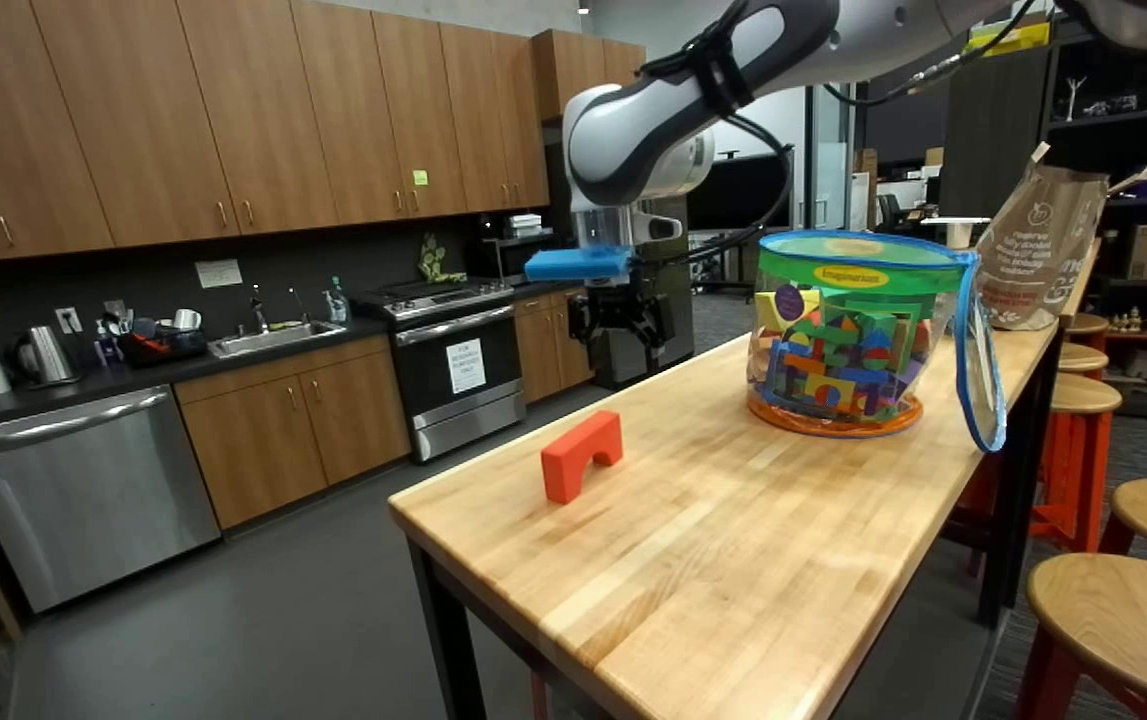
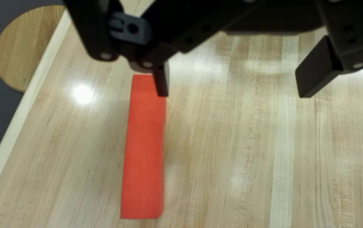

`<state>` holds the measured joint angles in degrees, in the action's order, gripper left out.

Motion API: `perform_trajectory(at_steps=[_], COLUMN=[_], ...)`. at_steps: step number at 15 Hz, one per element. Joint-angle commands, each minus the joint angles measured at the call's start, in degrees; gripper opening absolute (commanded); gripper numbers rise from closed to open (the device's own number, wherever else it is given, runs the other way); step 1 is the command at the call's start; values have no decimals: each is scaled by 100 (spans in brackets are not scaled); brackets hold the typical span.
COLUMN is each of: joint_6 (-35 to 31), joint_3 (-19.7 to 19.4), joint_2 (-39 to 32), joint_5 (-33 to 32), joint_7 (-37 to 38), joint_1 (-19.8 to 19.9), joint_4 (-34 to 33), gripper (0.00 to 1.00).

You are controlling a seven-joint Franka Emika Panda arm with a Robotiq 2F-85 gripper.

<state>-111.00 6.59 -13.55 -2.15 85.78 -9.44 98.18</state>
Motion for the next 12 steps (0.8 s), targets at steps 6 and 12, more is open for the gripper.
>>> perform_trajectory(at_steps=[6, 12], joint_6=[24, 207], joint_3=[-93, -174], joint_2=[-1129, -1830], joint_5=[-123, -64], joint_7=[-245, -378], joint_1=[-299, -459], joint_4=[-1195, -1832], gripper=[100, 100])
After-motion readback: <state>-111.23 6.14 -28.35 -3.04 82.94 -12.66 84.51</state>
